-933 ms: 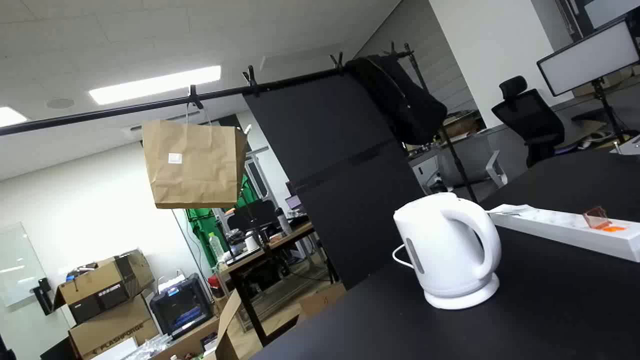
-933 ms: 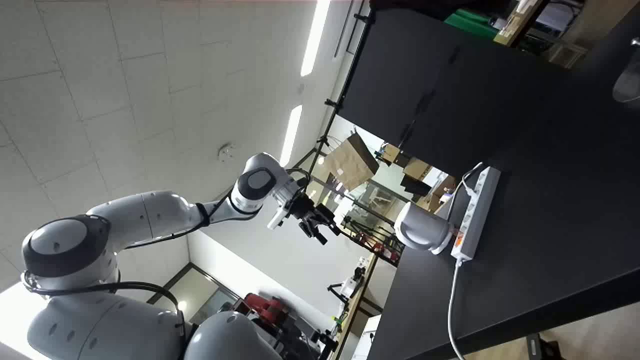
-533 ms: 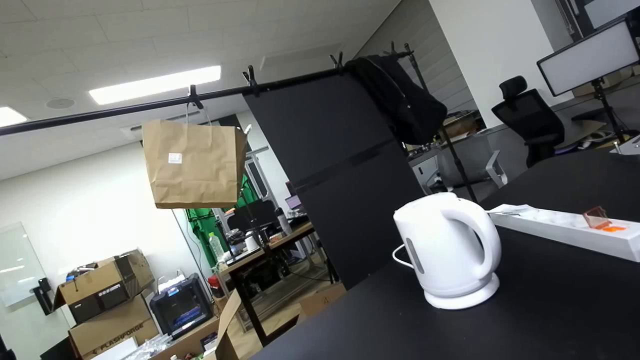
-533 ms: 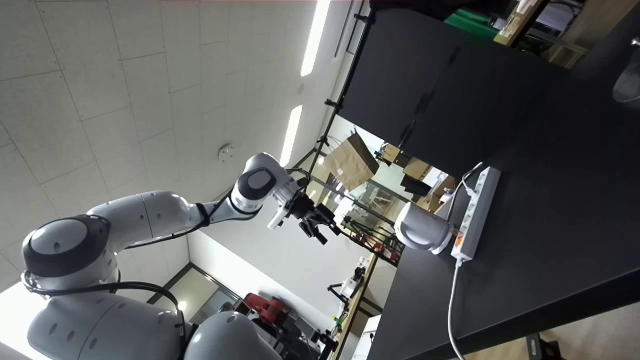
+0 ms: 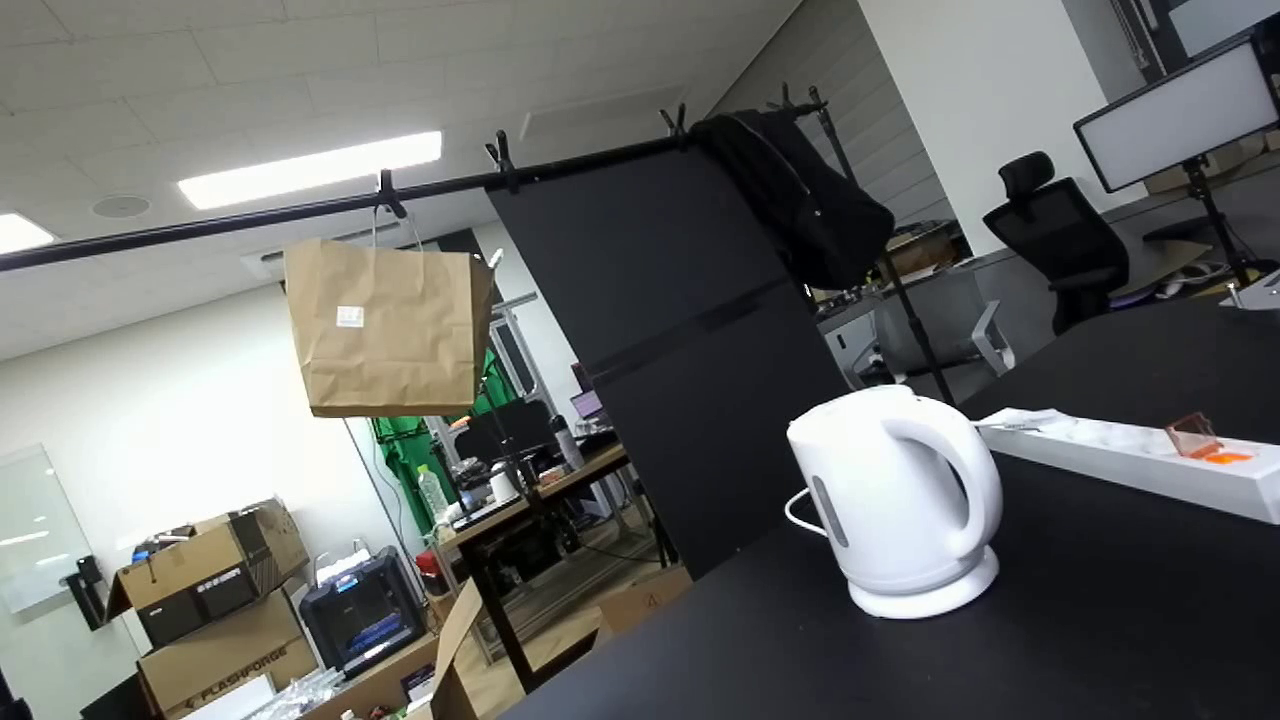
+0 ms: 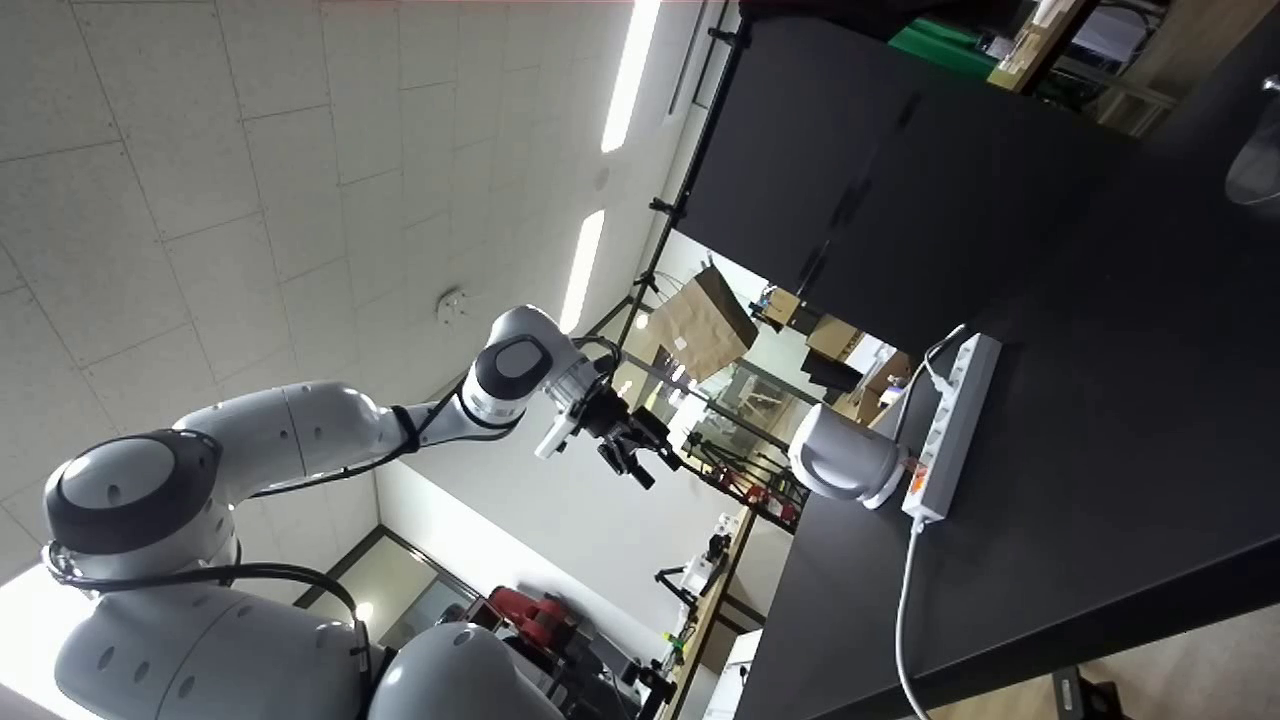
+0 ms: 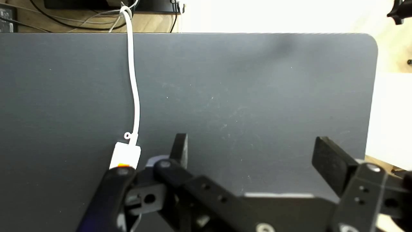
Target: Press on the electric kettle
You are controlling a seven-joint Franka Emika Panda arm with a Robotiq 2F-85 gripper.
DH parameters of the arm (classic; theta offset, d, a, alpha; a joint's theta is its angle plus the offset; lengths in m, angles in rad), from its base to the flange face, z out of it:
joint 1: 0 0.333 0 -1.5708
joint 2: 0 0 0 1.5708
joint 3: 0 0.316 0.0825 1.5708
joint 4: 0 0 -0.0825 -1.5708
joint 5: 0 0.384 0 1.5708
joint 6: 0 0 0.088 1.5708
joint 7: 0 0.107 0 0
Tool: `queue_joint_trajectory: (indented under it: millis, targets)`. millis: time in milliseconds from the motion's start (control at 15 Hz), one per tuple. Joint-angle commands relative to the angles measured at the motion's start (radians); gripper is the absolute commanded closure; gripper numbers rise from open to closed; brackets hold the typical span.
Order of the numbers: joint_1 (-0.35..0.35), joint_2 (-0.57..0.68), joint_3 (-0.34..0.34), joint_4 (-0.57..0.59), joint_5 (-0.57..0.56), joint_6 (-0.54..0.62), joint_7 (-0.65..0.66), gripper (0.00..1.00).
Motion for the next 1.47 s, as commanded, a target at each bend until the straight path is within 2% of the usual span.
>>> queue_joint_trajectory:
  millis: [0,733,1200,1267,1333,1400]
  targets:
    - [-0.015,0.0,0.014,0.002,0.004,-0.003,-0.003,0.0]
    - [-0.015,0.0,0.014,0.002,0.004,-0.003,-0.004,0.0]
    - [-0.013,0.086,0.046,0.036,-0.065,0.252,-0.048,0.0]
    - [-0.01,0.109,0.051,0.043,-0.072,0.299,-0.055,0.25]
    - [-0.01,0.125,0.056,0.046,-0.08,0.342,-0.055,0.26]
    - [-0.008,0.145,0.06,0.052,-0.081,0.387,-0.056,0.32]
